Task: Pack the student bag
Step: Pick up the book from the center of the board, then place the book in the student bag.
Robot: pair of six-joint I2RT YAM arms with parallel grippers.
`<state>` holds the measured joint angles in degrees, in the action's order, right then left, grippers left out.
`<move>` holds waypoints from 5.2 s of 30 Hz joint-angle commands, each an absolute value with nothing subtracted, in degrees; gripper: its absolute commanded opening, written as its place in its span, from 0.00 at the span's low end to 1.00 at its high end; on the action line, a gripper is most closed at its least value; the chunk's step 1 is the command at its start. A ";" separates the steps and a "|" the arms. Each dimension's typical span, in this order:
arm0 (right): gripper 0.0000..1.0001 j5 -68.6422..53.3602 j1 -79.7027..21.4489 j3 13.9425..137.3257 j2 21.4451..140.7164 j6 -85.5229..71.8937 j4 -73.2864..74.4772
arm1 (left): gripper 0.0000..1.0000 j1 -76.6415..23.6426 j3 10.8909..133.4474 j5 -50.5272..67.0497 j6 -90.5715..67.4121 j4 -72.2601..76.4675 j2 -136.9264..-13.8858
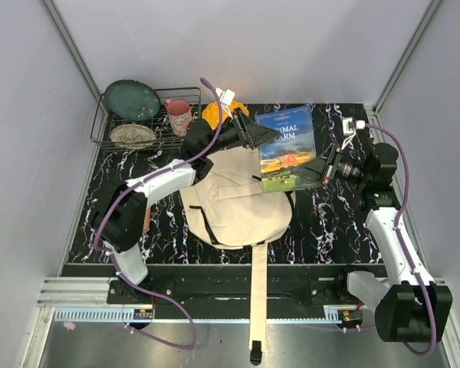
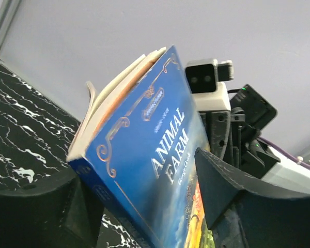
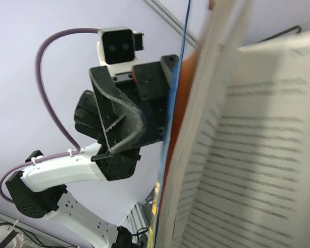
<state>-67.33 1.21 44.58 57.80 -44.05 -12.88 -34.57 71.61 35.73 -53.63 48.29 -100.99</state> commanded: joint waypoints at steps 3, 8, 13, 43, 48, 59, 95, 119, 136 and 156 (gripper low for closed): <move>0.00 -69.96 0.53 44.74 60.73 -42.28 -17.23 | 0.42 -34.28 73.12 41.31 -55.38 54.32 -100.81; 0.14 -66.64 0.44 45.87 62.75 -40.62 -13.55 | 0.00 -34.28 73.22 41.32 -51.43 48.27 -99.50; 0.86 -53.45 0.44 43.79 63.46 -42.00 -6.24 | 0.00 -33.84 66.37 29.03 -47.11 41.40 -92.66; 1.00 -34.63 -13.17 19.23 65.37 -74.88 -53.59 | 0.00 -32.25 50.62 10.28 -55.37 47.28 -79.28; 0.99 -34.72 -16.08 22.50 77.42 -78.39 -67.20 | 0.00 -32.70 50.45 11.16 -56.07 48.25 -79.89; 0.15 -35.77 -16.70 23.47 86.05 -83.94 -82.35 | 0.00 -32.78 48.78 12.65 -53.89 45.54 -79.54; 0.00 23.56 -13.36 45.00 33.84 -44.03 29.35 | 0.99 -74.97 54.58 -25.06 -2.02 8.26 -89.38; 0.00 19.43 -13.36 44.47 34.19 -43.42 28.48 | 0.84 -76.82 62.14 -32.07 -2.90 4.66 -102.04; 0.00 16.00 -13.45 43.94 29.62 -42.01 35.06 | 0.00 -68.38 60.74 -26.64 -1.93 3.86 -94.67; 0.00 -28.38 -13.36 41.57 17.77 -48.07 40.61 | 0.00 -49.22 74.34 -10.63 -3.07 -7.55 -85.43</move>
<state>-15.33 -13.37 40.82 20.60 -44.97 44.69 -50.46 68.66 -12.86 -2.85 -7.51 -88.53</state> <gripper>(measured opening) 0.133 0.025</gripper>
